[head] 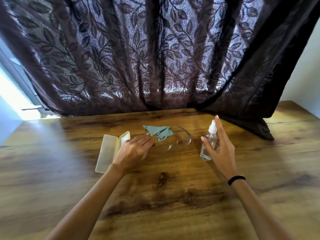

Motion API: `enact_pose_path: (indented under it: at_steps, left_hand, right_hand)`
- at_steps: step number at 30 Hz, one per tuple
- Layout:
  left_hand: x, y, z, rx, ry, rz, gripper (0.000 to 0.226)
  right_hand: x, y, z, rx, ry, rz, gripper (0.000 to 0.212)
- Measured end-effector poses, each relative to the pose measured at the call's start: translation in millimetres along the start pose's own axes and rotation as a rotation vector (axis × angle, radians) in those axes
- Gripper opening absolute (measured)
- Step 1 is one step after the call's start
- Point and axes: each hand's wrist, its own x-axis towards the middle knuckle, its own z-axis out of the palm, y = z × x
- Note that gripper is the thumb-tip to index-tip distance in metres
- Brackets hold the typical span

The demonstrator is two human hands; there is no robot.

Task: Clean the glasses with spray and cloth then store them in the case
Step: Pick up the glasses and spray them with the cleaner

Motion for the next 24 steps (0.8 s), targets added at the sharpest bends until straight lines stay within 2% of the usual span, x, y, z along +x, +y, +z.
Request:
enact_pose_path:
  at_steps: [5,10,15,24]
  left_hand:
    - [34.2,-6.2,-5.1,-0.039,0.193,-0.226,0.018]
    - [62.8,-17.3,-11.8,-0.162,0.354,-0.404,0.011]
    - [79.4,-23.0,-21.6,-0.191,0.476,-0.411,0.016]
    - [86.6,-30.1,-28.5,-0.176,0.511,-0.423,0.017]
  right_hand:
    - [18.8,-38.5,1.5,0.078,0.102,-0.088,0.060]
    - [36.8,-94.7,2.0,0.130,0.022,-0.224,0.055]
    - [46.0,-129.0,7.9,0.061,-0.085,-0.303,0.053]
    - [59.9,-149.2,9.6,0.045,-0.067,-0.335,0.047]
